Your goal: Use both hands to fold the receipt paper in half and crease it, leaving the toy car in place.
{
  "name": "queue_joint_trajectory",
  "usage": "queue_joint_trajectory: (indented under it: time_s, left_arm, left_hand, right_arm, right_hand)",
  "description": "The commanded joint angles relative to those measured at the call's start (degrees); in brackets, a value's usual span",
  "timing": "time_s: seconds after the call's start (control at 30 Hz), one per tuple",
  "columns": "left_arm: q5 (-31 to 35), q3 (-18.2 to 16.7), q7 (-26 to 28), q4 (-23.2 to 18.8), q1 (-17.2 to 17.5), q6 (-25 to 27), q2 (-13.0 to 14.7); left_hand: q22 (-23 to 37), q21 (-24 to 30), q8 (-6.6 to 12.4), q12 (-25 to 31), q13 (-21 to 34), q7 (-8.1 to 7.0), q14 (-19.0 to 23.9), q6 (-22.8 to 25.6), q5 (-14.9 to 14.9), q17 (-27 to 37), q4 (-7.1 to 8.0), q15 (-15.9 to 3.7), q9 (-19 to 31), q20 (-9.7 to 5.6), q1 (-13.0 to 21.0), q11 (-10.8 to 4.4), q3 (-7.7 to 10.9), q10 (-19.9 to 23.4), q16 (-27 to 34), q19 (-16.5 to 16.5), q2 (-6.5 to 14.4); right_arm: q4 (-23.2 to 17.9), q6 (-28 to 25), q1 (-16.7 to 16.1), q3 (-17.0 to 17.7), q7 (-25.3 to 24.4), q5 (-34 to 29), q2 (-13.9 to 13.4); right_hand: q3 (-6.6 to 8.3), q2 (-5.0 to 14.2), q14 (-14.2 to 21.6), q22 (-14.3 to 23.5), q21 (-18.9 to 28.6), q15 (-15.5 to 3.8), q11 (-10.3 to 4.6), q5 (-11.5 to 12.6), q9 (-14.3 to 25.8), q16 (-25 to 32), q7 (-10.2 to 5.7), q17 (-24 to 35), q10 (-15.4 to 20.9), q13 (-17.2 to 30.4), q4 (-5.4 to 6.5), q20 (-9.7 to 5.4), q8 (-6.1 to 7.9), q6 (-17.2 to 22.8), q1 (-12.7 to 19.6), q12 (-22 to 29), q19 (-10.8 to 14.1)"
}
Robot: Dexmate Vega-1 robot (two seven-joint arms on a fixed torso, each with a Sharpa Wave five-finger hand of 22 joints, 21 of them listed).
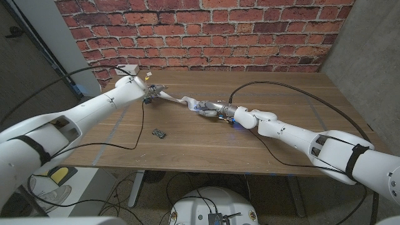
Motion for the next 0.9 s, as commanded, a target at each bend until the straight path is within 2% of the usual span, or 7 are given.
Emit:
queue_joint_trajectory:
  time_s: [0.03, 0.23, 0.4, 0.53, 0.7, 0.83, 0.9]
  left_arm:
    - [-2.1, -5.6, -5.2, -4.5, 3.9, -5.1, 2.0]
    - [-3.7, -6.6, -7.9, -3.1, 5.0, -6.5, 1.5]
    - [-5.6, -7.6, -10.5, -1.6, 5.6, -9.4, 1.0]
    - [-9.3, -9.5, -15.6, 2.8, 6.1, -17.0, 0.0]
    - [-13.0, -12.8, -16.6, 2.7, 8.3, -22.0, -0.3]
    - [-16.2, -16.2, -14.4, -1.3, 11.0, -22.2, 0.8]
    - [-17.4, -17.7, -12.8, -3.5, 12.3, -22.3, 1.5]
  left_hand:
    - [6.9, 0.6, 0.04, -0.8, -0.4, 0.77, 4.8, -0.2, 0.2, 0.2, -0.65, -3.85, 0.0, -9.13, 1.0, 1.11, 0.14, -0.6, -0.1, 11.3, 0.0]
    - [6.9, 0.9, -0.25, -1.0, -0.4, 1.04, 5.2, -0.6, 0.1, 0.2, -0.85, -3.52, 0.0, -9.08, 1.1, 1.42, 0.12, -0.8, -0.1, 12.4, 0.0]
    - [7.0, 1.9, -0.41, -1.2, -0.4, 1.12, 7.2, -0.8, 0.1, 0.2, -1.03, -3.36, 0.0, -9.01, 1.1, 1.69, 0.06, -0.5, 0.2, 15.5, -0.1]
    - [7.0, 3.0, 0.09, -0.4, -0.5, 1.55, 11.3, 1.4, 0.0, 0.2, -1.34, -3.34, 0.1, -8.44, 1.4, 2.59, 0.37, 3.2, 0.8, 19.4, 0.5]
    - [7.4, 6.2, -0.31, -0.6, -0.4, 0.86, 19.8, 1.8, -0.2, 0.4, -2.2, -2.43, 0.1, -7.36, 2.4, 4.57, 1.08, 5.6, 1.9, 28.8, 1.0]
    - [8.0, 11.8, -0.48, -1.3, -0.2, -0.74, 30.7, 1.6, -0.5, 0.7, -2.67, -2.01, 0.2, -7.51, 2.2, 4.75, 1.21, 5.9, 2.9, 42.6, 0.6]
    - [8.0, 13.7, -0.42, -1.2, -0.2, -1.01, 36.5, 1.8, -0.6, 0.9, -2.74, -1.47, 0.2, -8.61, 2.0, 5.04, 1.15, 6.7, 3.8, 47.2, 0.2]
  right_arm:
    - [-0.4, 0.8, -0.4, 0.3, -0.5, 0.5, -0.4]
    - [-1.4, 0.4, -0.9, 0.5, -0.1, 0.6, -1.0]
    - [-2.5, 0.1, -1.4, 0.7, 0.0, 0.5, -1.4]
    - [-3.8, -0.4, -1.8, 1.0, 0.1, 0.3, -1.9]
    - [-5.2, -1.2, -2.3, 1.3, 0.4, 0.0, -2.5]
    - [-5.7, -1.6, -2.7, 1.5, 0.5, -0.1, -2.8]
    - [-6.0, -1.8, -2.8, 1.7, 0.5, -0.2, -3.0]
  right_hand:
    - [0.38, -0.16, 1.6, 7.5, 0.4, 0.05, -0.27, 0.2, 0.1, 0.3, -0.02, 0.1, 0.3, 0.1, 0.01, 3.69, 0.07, -0.5, 0.0, 0.5, 4.2]
    - [0.42, -0.15, 1.6, 7.5, 0.4, 0.01, -0.13, 0.2, 0.1, 0.3, -0.04, 0.1, 0.3, 0.1, 0.0, 3.61, 0.05, -0.6, 0.0, 0.5, 4.3]
    - [0.46, -0.14, 1.7, 7.5, 0.4, -0.04, -0.13, 0.3, 0.1, 0.3, 0.01, 0.1, 0.3, 0.1, 0.0, 3.54, 0.06, -0.7, -0.1, 0.5, 4.3]
    - [0.49, -0.13, 1.7, 7.5, 0.4, -0.08, -0.07, 0.3, 0.1, 0.3, 0.06, 0.1, 0.2, 0.1, -0.01, 3.55, 0.08, -0.7, -0.1, 0.5, 4.4]
    - [0.52, -0.12, 1.7, 7.5, 0.4, -0.16, -0.12, 0.3, 0.1, 0.3, 0.02, 0.1, 0.2, 0.1, -0.02, 3.51, 0.09, -0.7, -0.1, 0.5, 4.4]
    - [0.55, -0.1, 1.7, 7.5, 0.4, -0.16, -0.33, 0.3, 0.1, 0.3, 0.02, 0.1, 0.1, 0.1, -0.01, 3.51, 0.1, -0.7, -0.1, 0.4, 4.4]
    - [0.57, -0.09, 1.7, 7.5, 0.4, -0.12, -0.24, 0.3, 0.1, 0.3, 0.05, 0.1, 0.1, 0.1, -0.01, 3.53, 0.11, -0.7, -0.1, 0.4, 4.4]
